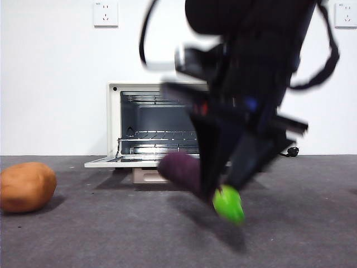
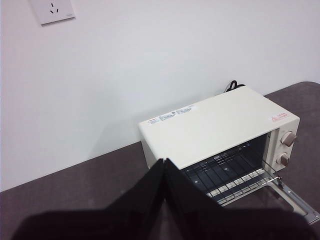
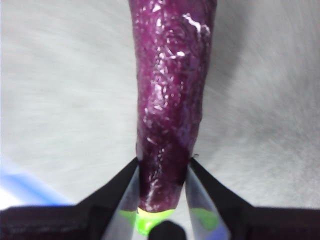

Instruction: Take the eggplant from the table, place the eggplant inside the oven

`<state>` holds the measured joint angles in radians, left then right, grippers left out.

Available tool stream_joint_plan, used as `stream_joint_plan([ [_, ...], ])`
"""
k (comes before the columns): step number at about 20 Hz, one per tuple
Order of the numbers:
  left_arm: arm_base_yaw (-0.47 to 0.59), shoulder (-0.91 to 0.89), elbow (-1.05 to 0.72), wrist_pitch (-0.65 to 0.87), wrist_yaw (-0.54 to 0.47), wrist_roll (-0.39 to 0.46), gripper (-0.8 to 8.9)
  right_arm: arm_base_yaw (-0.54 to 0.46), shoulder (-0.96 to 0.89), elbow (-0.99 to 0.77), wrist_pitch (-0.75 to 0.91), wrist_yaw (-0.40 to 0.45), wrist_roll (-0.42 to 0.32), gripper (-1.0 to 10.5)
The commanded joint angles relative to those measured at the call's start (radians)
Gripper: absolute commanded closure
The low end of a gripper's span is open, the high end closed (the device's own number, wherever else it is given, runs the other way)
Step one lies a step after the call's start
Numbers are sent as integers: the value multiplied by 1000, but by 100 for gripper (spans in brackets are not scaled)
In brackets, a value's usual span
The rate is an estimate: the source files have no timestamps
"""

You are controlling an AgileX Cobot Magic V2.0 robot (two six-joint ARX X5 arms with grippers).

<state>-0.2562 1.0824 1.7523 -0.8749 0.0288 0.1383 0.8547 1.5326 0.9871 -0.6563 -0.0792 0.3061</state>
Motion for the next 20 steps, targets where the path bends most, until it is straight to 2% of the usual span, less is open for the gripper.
stream_joint_plan([
  [1,2,8,-8,1,-3,15,819,3,-61,25,-2,-3,-23,959],
  [5,1,19,-8,0,5,14,819,-81,-58,147,-38,-13,-84,959],
  [12,-5,20,-8,-28,5,15,819,-303,113,403,-77,-163,-110,959],
  [16,-14,19,-8,-29,5,15,819,-376,253,551,-98,-217,-116,959],
  [20,-33,19,-8,-35,5,15,819,-410,383,699,-127,-225,-116,959],
])
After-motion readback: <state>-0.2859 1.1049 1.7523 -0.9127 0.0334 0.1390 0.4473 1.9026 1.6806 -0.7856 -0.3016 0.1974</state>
